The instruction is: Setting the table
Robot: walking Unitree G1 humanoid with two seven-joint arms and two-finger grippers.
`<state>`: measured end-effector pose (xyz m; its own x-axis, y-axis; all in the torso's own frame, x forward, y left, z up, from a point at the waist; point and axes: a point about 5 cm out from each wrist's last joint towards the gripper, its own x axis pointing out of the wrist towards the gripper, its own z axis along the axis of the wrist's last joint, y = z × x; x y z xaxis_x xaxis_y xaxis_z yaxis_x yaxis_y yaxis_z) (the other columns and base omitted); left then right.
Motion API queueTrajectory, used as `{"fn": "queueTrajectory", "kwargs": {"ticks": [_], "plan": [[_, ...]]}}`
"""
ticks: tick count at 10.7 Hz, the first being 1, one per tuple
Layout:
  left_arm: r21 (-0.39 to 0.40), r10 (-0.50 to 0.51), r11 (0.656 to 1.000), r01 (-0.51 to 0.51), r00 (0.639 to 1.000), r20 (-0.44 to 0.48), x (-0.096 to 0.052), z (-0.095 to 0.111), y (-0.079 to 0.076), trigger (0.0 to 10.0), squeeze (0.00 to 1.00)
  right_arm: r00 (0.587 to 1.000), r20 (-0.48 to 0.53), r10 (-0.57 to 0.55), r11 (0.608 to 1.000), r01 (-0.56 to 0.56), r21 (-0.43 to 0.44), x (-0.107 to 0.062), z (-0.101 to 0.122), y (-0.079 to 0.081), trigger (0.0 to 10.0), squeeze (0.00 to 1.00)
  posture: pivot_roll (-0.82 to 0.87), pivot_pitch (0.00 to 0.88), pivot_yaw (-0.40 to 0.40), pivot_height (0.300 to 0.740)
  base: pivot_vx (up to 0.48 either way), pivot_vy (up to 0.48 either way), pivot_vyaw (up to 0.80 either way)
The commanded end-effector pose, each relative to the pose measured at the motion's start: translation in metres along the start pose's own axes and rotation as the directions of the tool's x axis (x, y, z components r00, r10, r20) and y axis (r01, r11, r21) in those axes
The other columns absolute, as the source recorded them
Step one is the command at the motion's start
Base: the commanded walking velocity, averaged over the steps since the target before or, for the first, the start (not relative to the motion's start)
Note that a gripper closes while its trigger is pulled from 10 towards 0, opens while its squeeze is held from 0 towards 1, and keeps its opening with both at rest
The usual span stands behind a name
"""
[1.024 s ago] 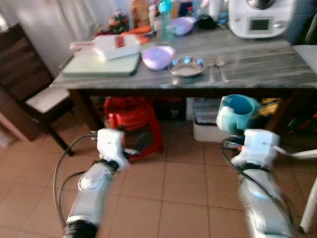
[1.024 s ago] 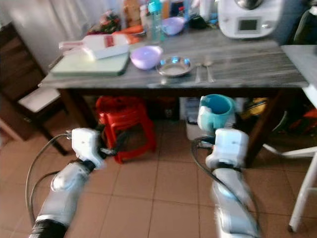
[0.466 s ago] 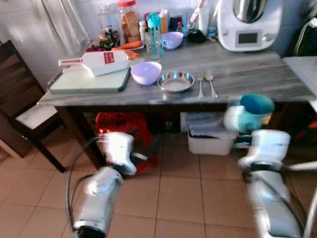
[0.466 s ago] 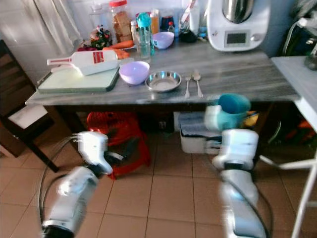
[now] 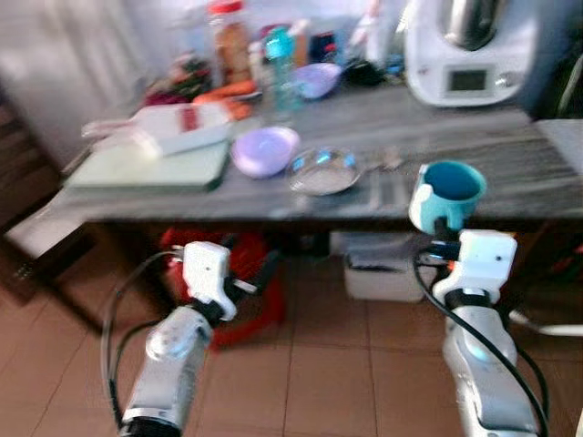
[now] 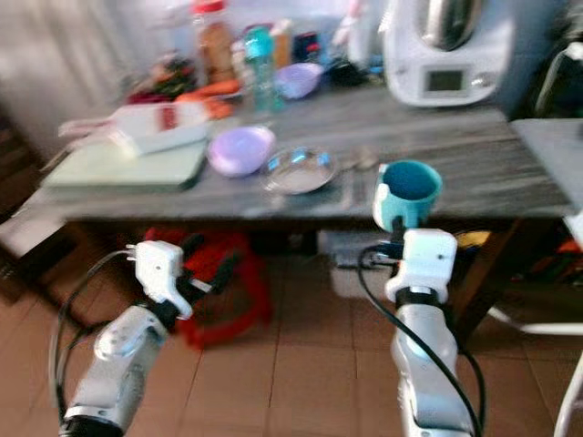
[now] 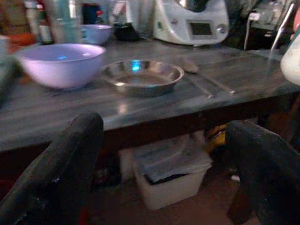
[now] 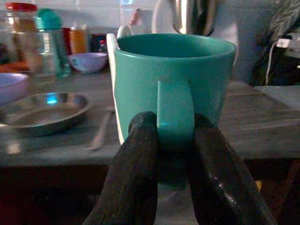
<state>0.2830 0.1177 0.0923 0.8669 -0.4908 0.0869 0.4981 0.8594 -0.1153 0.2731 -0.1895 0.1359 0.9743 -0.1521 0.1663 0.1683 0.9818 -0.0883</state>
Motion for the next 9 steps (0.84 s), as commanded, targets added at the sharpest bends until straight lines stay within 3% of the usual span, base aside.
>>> {"fn": "queueTrajectory", "kwargs": {"ticks": [1, 6, 9], "plan": [[0.013, -0.015, 1.000, 0.015, 1.000, 0.004, 0.0016, 0.0037, -0.0013, 10.0, 0.00, 1.000, 0.030, -0.004, 1.000, 0.004, 0.005, 0.0023, 0.0080, -0.0010, 10.0, 0.00, 0.02, 0.004, 0.086, 0.740, 0.424, 0.000, 0.00], [0.016, -0.014, 1.000, 0.014, 1.000, 0.002, 0.0017, 0.0047, -0.0029, 10.0, 0.00, 0.999, 0.043, 0.000, 1.000, 0.000, 0.002, 0.0048, 0.0123, -0.0025, 10.0, 0.00, 0.02, 0.005, 0.082, 0.740, 0.412, 0.000, 0.00], [0.017, -0.011, 1.000, 0.011, 1.000, 0.003, 0.0013, 0.0051, -0.0031, 10.0, 0.00, 0.998, 0.056, 0.011, 1.000, -0.011, -0.002, 0.0061, 0.0159, -0.0005, 10.0, 0.00, 0.02, 0.005, 0.076, 0.740, 0.395, 0.000, 0.52]]}}
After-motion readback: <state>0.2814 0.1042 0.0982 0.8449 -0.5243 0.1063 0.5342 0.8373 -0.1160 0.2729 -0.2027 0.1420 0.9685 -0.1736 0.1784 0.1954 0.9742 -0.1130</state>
